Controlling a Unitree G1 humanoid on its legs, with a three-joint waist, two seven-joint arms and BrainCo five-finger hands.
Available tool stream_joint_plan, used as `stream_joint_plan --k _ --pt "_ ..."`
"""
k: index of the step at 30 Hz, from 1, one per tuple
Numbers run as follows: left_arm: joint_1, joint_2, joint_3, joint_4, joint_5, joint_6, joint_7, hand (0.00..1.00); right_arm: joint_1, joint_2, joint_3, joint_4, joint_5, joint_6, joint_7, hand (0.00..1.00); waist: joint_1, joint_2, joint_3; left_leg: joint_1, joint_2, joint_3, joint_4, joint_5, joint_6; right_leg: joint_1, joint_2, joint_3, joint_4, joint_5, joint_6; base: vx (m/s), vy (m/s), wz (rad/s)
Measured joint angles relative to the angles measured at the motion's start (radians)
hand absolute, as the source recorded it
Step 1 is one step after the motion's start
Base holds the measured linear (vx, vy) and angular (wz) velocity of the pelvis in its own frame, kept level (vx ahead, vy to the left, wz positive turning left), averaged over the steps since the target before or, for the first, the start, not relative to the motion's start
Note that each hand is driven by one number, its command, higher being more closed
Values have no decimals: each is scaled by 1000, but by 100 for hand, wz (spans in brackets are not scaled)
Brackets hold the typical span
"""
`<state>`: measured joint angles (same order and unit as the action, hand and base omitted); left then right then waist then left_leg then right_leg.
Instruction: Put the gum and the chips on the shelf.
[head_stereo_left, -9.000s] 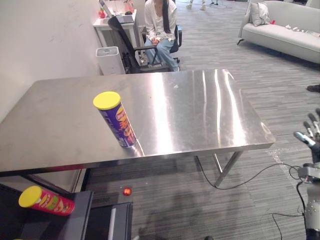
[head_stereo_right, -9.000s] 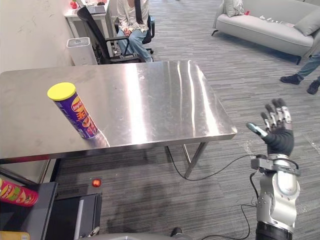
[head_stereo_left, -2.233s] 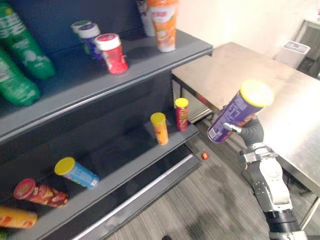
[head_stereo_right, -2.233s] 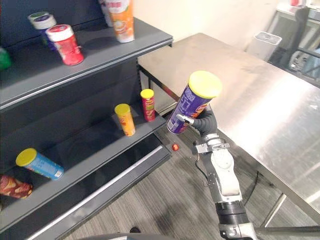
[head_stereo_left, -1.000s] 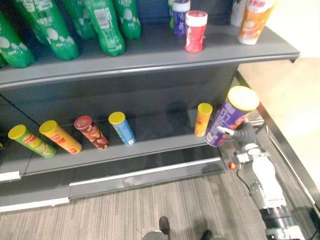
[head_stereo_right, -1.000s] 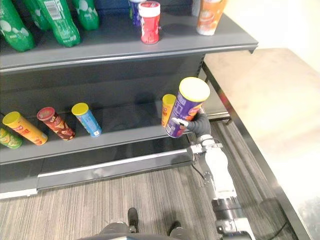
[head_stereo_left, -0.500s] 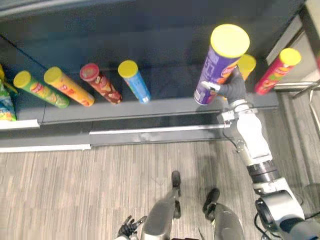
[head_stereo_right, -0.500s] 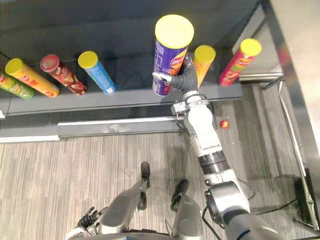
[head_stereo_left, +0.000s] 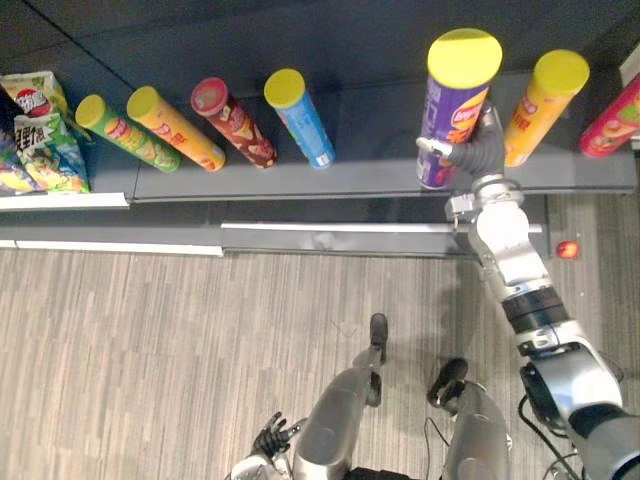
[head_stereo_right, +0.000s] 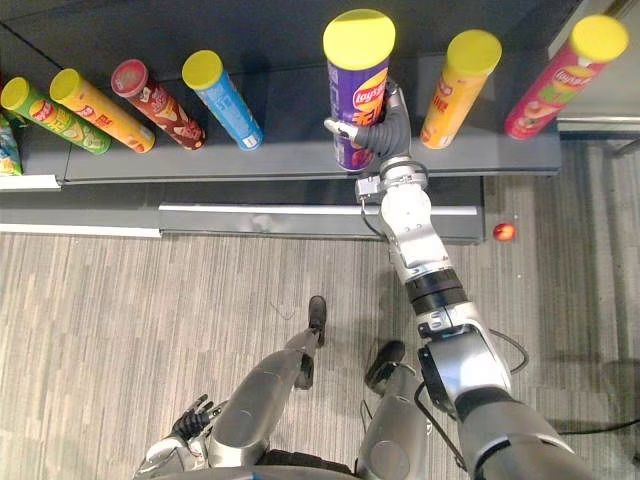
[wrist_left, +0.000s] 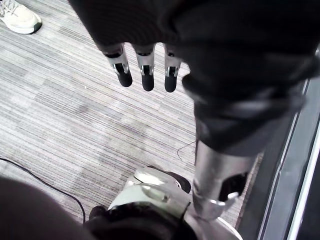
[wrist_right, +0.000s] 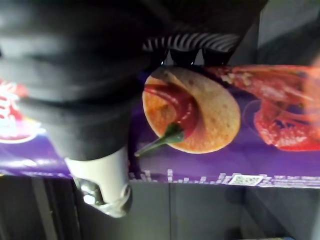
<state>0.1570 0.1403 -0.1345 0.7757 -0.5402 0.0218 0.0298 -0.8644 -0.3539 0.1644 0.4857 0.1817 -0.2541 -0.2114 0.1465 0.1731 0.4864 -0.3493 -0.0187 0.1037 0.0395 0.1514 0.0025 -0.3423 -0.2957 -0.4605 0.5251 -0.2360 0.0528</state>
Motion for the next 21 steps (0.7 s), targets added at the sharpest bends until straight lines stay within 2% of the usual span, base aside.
stream_joint_plan --k 4,7,10,17,21 --pt "-8 6 -39 -18 -9 -4 -1 0 -43 -32 0 41 -67 -9 -33 100 23 27 10 -33 2 -3 3 12 -2 -44 -4 0 27 -8 -9 -20 -91 3" --pt "-8 14 -62 -19 -34 -19 -3 0 -69 -34 2 70 -76 -12 -43 100 31 28 10 -55 5 -4 15 14 -1 -65 -4 0 39 -12 -16 -11 -83 2" --pt "-15 22 -83 -23 -46 -23 -6 0 -84 -43 3 84 -104 -13 -59 100 51 30 8 -81 8 -6 36 11 -5 -85 -5 0 54 -17 -22 -22 -85 3" --pt "-17 30 -107 -24 -48 -24 -17 0 -123 -44 22 125 -107 -14 -72 100 65 39 2 -133 12 -26 68 8 -8 -120 -4 -13 71 -23 -30 -24 -61 6" --pt "-18 37 -132 -26 -77 -24 -31 0 -126 -51 40 156 -107 -14 -90 100 92 42 0 -141 14 -33 68 9 -10 -123 -4 -22 73 -26 -35 2 -68 5"
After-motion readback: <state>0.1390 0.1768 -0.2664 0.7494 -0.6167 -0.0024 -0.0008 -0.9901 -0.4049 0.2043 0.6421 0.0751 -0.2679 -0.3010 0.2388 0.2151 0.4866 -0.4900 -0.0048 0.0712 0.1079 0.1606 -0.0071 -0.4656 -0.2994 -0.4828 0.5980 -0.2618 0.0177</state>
